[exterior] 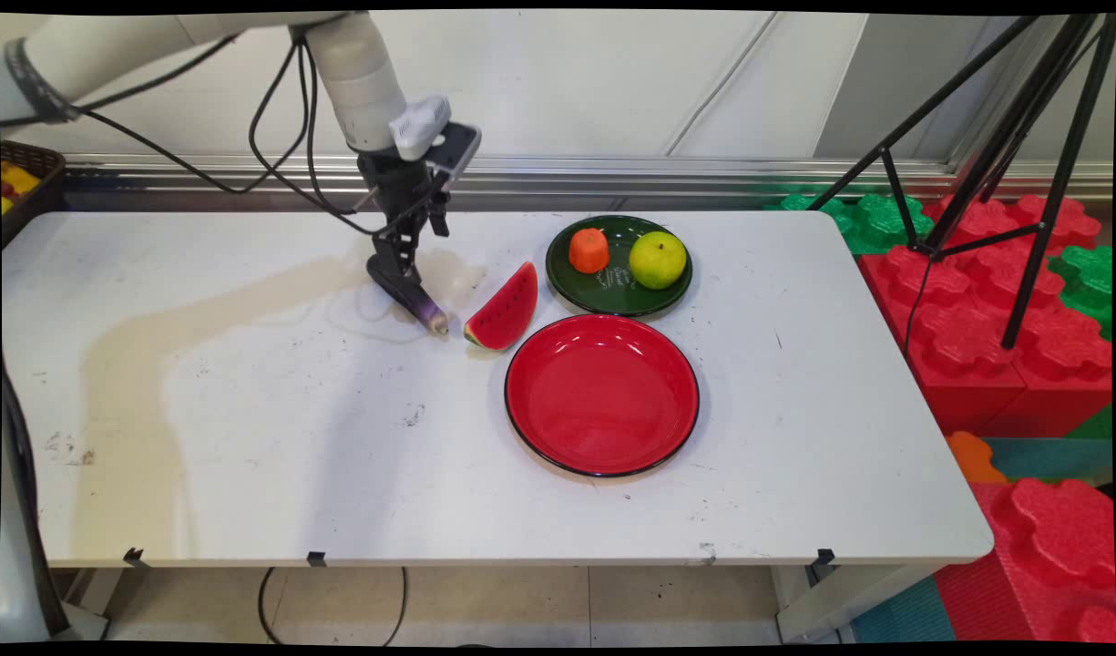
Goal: Pick up the mandarin from the green plate
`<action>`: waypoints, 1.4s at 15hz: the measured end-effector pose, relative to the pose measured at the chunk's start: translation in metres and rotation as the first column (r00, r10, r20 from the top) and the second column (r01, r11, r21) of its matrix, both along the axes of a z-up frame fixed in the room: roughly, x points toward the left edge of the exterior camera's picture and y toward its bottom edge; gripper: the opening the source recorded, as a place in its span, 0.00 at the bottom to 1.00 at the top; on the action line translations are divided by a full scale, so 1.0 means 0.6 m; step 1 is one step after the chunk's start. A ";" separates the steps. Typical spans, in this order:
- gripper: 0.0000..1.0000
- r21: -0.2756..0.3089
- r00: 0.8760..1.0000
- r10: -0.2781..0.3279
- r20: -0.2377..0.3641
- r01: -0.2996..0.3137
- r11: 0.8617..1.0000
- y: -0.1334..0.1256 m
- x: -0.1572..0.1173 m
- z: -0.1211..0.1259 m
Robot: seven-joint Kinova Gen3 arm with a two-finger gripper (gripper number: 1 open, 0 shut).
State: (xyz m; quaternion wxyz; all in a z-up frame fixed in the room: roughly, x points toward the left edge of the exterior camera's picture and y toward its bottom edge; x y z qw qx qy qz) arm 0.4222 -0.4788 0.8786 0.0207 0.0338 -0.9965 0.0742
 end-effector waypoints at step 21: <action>1.00 -0.016 0.883 0.323 -0.342 -0.349 0.937 0.207 0.020 0.119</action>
